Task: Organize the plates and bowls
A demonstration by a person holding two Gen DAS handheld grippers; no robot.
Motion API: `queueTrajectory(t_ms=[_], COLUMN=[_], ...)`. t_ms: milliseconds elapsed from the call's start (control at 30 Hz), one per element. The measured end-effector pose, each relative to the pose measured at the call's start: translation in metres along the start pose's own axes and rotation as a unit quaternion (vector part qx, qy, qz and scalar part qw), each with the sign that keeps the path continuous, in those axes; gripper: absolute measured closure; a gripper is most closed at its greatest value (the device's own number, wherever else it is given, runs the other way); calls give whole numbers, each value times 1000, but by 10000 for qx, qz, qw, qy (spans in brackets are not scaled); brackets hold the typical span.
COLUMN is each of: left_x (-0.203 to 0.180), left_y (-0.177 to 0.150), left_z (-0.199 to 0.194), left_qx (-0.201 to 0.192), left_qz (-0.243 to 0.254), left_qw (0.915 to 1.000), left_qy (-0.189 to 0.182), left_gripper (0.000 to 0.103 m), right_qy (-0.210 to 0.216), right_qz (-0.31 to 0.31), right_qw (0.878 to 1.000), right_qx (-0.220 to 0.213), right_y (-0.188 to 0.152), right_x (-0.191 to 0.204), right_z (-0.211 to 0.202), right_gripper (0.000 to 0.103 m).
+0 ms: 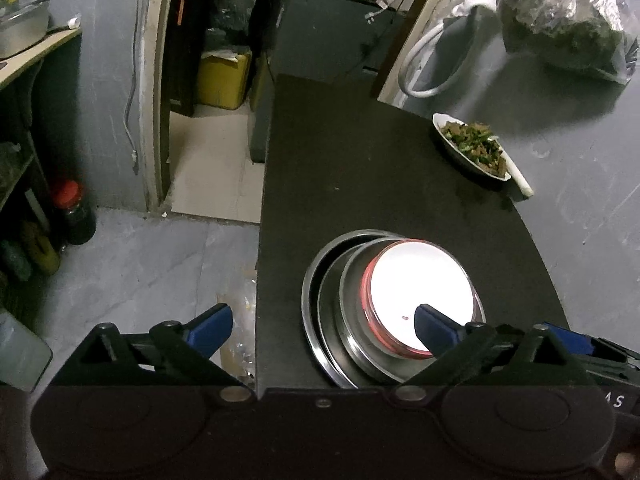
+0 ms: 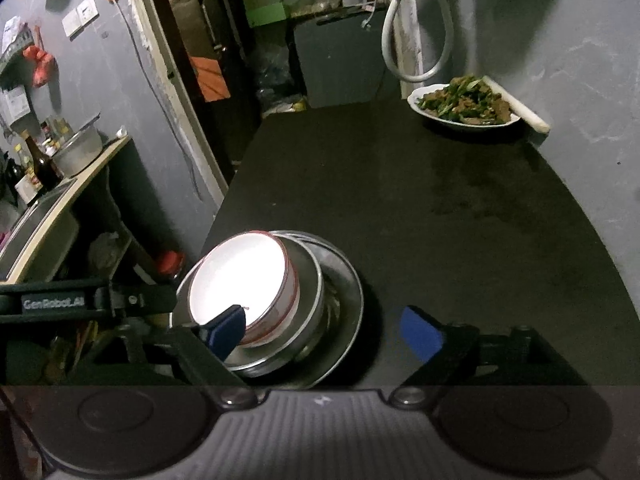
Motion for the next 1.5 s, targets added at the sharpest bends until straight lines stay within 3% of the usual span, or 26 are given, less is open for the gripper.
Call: queueTrajectory(t_ms=[233,500,1067,1500], left_x=[0,-2,-6,15], left_y=[-1,-2,-9,-13], left_z=[-14,-34,-60,-75], left_qx=[-411,-894,-1227,-1214], left_qz=[71,226,430,705], left_qw=[9991,9956,9915,9901], left_qy=[70,180,80,-76], left_gripper=[5,1,1,1], right_qy=[-69,-200,-271,-547], right_qz=[138,415,552,662], right_qw=[9994,9971,9916,9866], right_qx=[-319,-600,-1141,-1385], right_y=[3,0,-6,-26], right_x=[-4,-16,-15,7], right_z=[-12,-25,-55,-79], right_gripper=[0,0,0,0])
Point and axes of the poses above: each gripper's, at about its wrist camera, not at the fingertips, and z roughly the way its jaws point, x to its left, y to its top, the point moved 7 cm from there along z, roughly the way its jaws point
